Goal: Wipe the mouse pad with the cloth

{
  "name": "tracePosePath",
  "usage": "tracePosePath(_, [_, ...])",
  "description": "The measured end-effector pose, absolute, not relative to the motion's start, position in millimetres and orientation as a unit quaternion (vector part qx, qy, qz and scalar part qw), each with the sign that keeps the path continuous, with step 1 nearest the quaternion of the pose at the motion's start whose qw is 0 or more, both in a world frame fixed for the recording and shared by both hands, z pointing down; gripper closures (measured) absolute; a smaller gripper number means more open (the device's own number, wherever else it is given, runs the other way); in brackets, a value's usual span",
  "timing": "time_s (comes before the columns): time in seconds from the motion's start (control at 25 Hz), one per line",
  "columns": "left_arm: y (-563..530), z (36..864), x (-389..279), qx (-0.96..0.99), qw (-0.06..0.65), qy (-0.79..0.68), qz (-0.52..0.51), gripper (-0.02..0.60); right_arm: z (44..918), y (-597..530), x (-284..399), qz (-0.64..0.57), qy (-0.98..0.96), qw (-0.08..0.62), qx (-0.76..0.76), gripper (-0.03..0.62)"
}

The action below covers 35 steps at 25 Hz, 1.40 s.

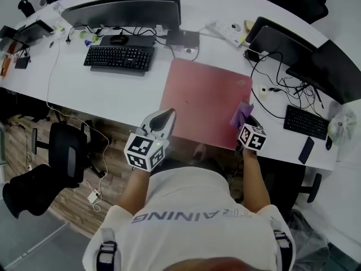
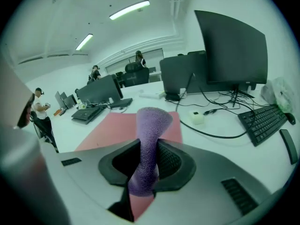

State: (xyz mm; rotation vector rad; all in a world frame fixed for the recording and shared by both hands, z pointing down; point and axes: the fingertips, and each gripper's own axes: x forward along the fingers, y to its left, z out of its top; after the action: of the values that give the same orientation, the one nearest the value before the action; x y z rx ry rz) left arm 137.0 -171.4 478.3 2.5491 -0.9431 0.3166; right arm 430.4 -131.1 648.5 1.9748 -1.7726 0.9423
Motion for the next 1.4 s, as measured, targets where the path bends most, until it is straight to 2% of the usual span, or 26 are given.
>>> tracePosePath(0.36, [-176,480,6,0.904,0.209,-0.358,0.109,0.549,605,-182,212,0.321,-0.719,0.122,0.604,0.493])
tracePosePath(0.64, [-175,493,-98,0.887,0.214,-0.389,0.123,0.549,633,-205,61,0.338,-0.767,0.147,0.525,0.491])
tracePosePath(0.8, [-168,501,-142,0.877,0.225,-0.406,0.126,0.549,670,-215,0,0.355,-0.772,0.181,0.496,0.491])
tracePosePath(1.08, [-161,515,-168,0.872,0.242,-0.404,0.132,0.549,727,-219,-27,0.382,-0.741,0.24,0.498,0.491])
tracePosePath(1.4, [-159,512,-126,0.883,0.239,-0.379,0.139,0.549,737,-207,10,0.395,-0.723,0.236,0.515,0.491])
